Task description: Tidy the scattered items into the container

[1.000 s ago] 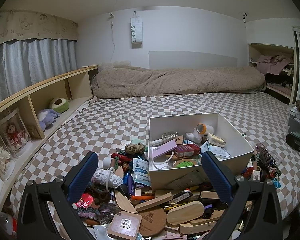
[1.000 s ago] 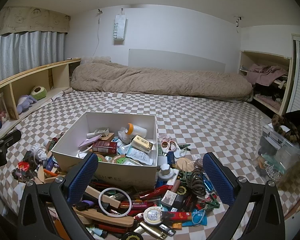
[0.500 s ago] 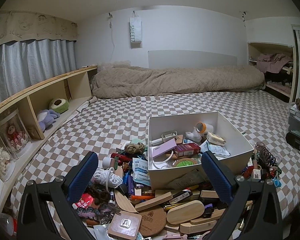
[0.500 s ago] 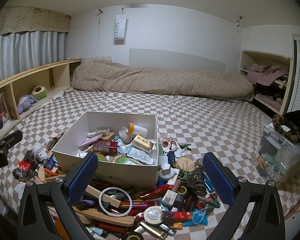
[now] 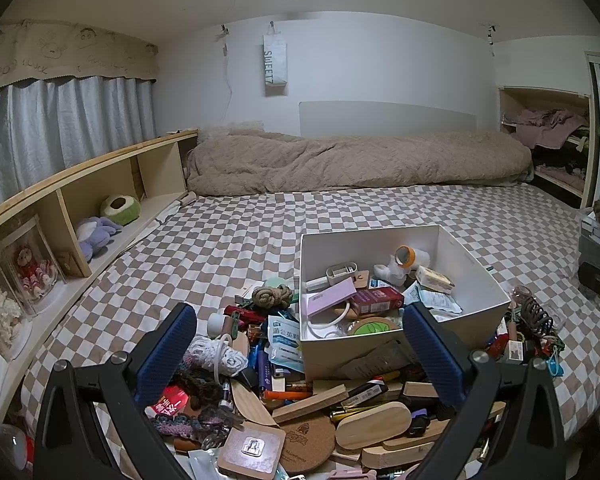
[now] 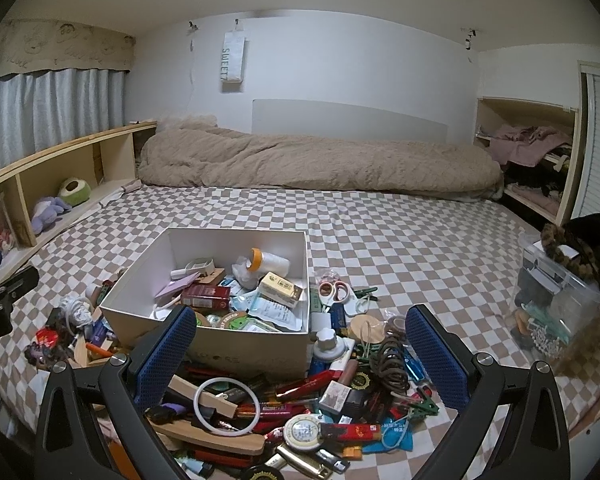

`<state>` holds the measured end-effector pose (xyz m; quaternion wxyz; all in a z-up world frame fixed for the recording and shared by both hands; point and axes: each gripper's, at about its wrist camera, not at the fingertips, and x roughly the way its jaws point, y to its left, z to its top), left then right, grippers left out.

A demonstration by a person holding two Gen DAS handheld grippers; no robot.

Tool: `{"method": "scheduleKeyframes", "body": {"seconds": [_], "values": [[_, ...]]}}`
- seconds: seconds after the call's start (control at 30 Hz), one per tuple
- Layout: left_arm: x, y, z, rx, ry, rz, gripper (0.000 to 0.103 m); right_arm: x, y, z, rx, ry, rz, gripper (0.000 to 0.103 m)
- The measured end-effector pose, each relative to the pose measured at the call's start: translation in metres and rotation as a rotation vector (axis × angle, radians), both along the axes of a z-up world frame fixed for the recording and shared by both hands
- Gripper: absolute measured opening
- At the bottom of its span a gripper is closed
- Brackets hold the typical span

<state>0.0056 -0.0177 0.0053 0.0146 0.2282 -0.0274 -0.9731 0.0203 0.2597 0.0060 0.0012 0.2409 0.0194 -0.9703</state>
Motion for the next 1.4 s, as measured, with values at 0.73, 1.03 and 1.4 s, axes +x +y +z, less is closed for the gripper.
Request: {"method": "scheduleKeyframes", "body": {"seconds": [0.73,1.03,1.4], "values": [[-0.011,-0.022,-0.006,0.042,-0.009,0.052,0.103,-0.007,0.051,-0.002,-0.047,0.004,-0.139,0.103],[-0.014,-0.052,-0.004,0.107,-0.025,0.083,0.103,-0.013,0.090,-0.014,-0.185,0.010,-0.199,0.103],[-0.020,-0.074,-0.029,0.093,-0.104,0.119,0.103,-0.028,0.099,-0.051,-0.216,-0.078,-0.180,0.103]]}}
